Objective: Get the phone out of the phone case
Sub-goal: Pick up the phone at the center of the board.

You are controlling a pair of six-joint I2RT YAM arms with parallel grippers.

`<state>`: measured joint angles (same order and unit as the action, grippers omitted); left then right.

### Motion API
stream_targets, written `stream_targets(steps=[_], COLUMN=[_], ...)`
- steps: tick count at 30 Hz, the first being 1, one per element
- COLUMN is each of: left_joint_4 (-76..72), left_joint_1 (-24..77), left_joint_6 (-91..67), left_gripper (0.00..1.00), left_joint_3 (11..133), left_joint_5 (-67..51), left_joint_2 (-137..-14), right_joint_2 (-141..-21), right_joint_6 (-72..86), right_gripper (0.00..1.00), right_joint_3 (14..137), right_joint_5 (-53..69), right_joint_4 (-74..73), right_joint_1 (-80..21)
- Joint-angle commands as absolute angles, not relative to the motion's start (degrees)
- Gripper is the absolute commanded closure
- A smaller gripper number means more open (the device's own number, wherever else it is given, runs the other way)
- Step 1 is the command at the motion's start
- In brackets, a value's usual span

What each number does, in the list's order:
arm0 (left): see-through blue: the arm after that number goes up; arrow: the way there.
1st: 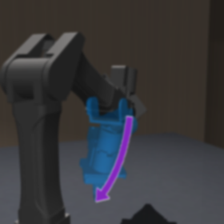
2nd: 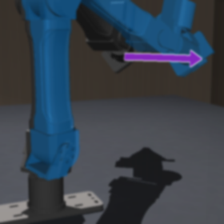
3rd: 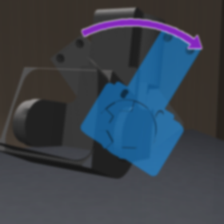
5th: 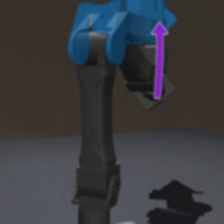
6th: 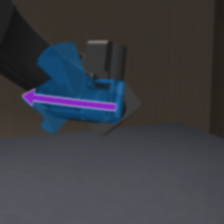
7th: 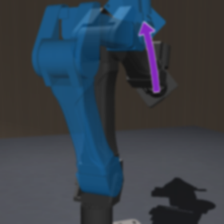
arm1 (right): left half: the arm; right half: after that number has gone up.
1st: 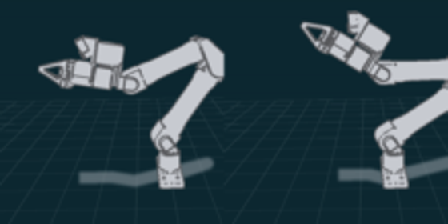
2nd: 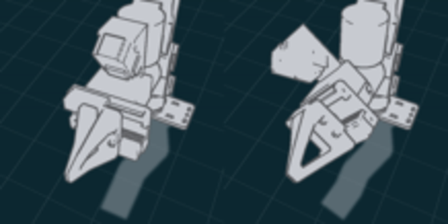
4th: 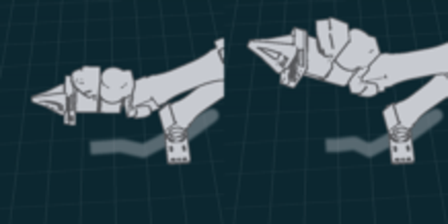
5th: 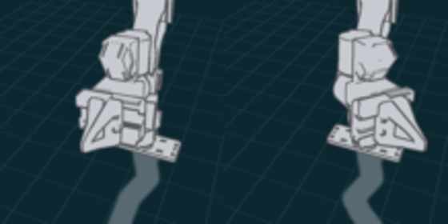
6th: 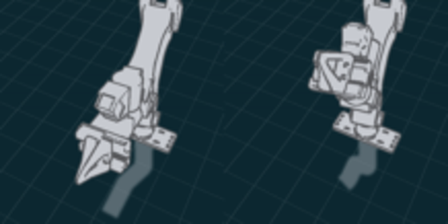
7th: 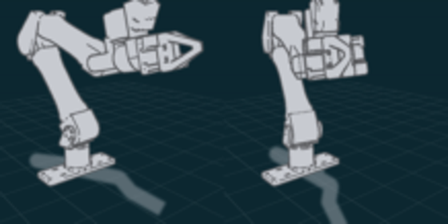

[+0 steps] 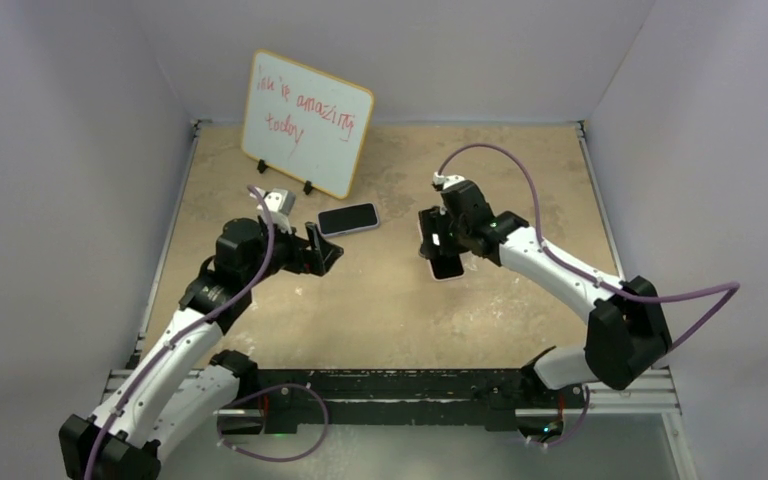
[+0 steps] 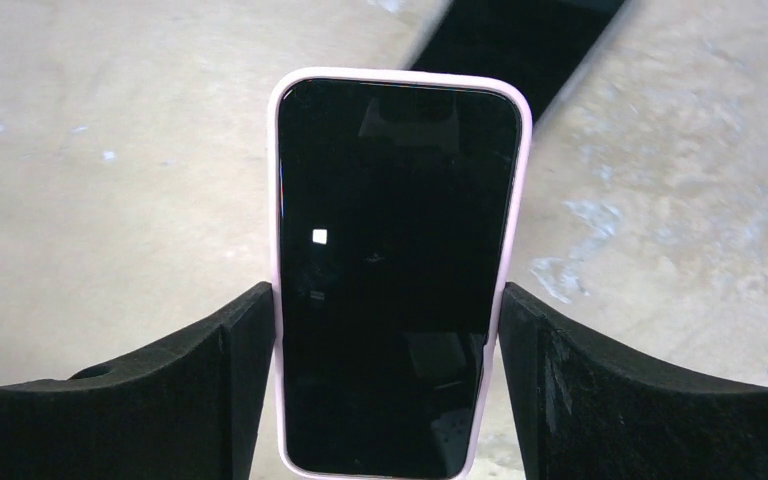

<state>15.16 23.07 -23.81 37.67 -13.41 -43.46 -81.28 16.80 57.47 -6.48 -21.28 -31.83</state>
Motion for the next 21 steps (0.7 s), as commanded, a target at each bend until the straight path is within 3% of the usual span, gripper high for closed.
stream_targets(steps=[1, 21], left_joint_4=[6.72, -20.39], left_joint_1=[23.47, 23.53], left_joint_6=[-30.47, -50.19], left_gripper=[0.0, 0.06], left_joint_3=[36.57, 28.08], left_joint_5=[-18.18, -24.91], left_joint_2=[-45.72, -55.22], right_joint_2=[-79.47, -79.57], right_joint_6=[15.92, 17.04], right_gripper=[0.66, 0.67], right_joint_3=[62.54, 65.77], right_joint_5=[-3.91, 1.41], right_joint_4=[-21.18, -17.11], right_joint_1=[-35.61, -46.69])
